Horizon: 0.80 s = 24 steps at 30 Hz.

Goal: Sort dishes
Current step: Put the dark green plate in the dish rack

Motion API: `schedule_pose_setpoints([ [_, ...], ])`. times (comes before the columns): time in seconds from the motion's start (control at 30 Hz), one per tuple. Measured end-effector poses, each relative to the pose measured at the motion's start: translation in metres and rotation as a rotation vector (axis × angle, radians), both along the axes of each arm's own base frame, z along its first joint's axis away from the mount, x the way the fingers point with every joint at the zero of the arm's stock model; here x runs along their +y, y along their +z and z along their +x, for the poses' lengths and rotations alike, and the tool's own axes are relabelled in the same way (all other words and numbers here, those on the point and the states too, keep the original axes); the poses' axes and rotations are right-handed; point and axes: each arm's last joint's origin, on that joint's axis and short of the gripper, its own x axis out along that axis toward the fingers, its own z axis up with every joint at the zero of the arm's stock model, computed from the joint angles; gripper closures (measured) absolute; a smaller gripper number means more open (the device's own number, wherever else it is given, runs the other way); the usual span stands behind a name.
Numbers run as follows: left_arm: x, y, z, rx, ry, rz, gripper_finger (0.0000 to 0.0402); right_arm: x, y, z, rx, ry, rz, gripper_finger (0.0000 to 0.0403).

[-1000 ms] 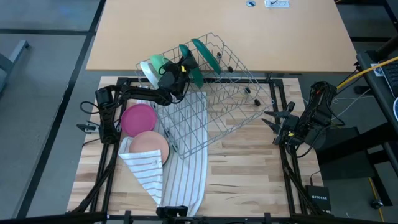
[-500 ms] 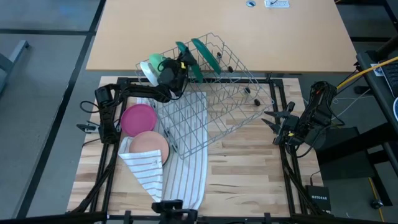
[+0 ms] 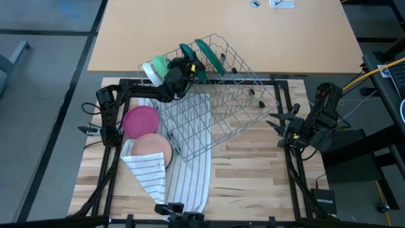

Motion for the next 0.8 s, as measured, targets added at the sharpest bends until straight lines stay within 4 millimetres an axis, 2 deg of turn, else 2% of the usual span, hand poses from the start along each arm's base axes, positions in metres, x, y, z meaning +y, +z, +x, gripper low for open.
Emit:
schedule_pose_setpoints([
  [0.37,-0.003,-0.005,0.004,0.096,-0.064,-0.009,0.0241,0.0,0.0,0.0,0.0,0.0,0.0,0.0258],
  [0.63,-0.014,-0.006,0.01,0.15,-0.048,-0.002,0.0207,0.0,0.0,0.0,0.0,0.0,0.0,0.0258],
  [0.8,-0.023,-0.005,0.014,0.199,-0.055,0.014,0.0202,0.0,0.0,0.0,0.0,0.0,0.0,0.0258],
])
